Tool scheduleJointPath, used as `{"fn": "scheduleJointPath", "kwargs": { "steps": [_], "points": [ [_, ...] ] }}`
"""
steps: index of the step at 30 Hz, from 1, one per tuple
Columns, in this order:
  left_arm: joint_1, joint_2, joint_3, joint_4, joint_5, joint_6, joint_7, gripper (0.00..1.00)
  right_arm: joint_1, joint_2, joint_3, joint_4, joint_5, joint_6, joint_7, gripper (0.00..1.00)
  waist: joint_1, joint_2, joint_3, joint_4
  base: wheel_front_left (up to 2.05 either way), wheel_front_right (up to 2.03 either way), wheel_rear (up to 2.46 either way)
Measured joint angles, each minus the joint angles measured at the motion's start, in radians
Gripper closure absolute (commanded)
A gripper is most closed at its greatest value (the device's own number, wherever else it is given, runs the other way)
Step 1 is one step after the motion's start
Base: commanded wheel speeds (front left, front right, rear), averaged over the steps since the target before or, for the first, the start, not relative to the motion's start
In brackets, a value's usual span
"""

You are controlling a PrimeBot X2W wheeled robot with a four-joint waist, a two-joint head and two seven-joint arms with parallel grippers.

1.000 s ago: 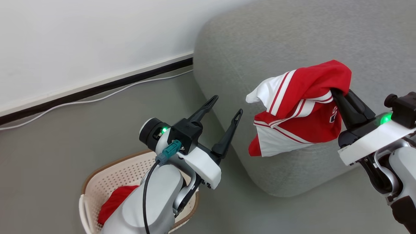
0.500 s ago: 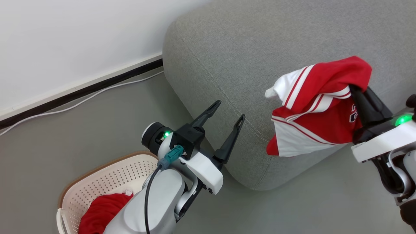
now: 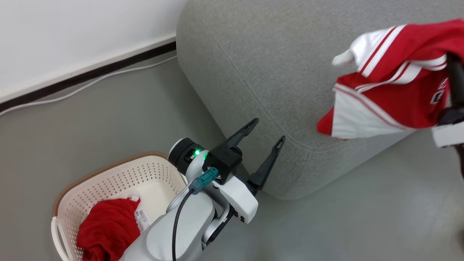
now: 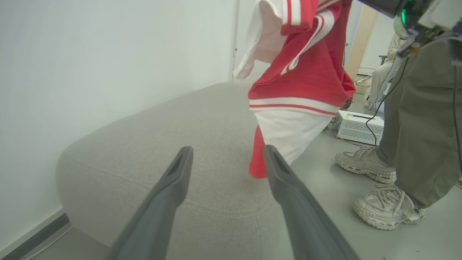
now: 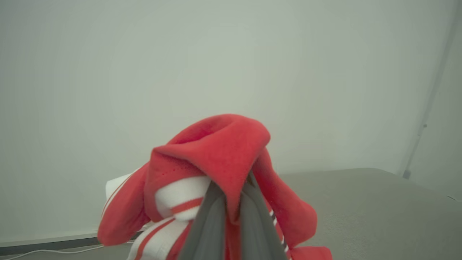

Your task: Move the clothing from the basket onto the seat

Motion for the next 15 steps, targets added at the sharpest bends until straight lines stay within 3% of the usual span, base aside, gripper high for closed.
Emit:
{"fn": "scheduleJointPath", "kwargs": {
  "steps": [8,15],
  "points": [
    [-0.076,0.003,-0.066,0.003,0.006,0.019,0.0,0.0,-0.132,-0.013,-0.099,0.058,-0.015,0.0,0.0,1.0,0.0,0.0,0.099,0.038,0.0,0.0,0.0],
    [-0.163,0.005,-0.127,0.002,0.006,0.048,0.0,0.0,-0.234,-0.072,-0.163,0.093,-0.059,0.0,0.0,1.0,0.0,0.0,0.21,0.088,0.0,0.0,0.0]
  ]
}}
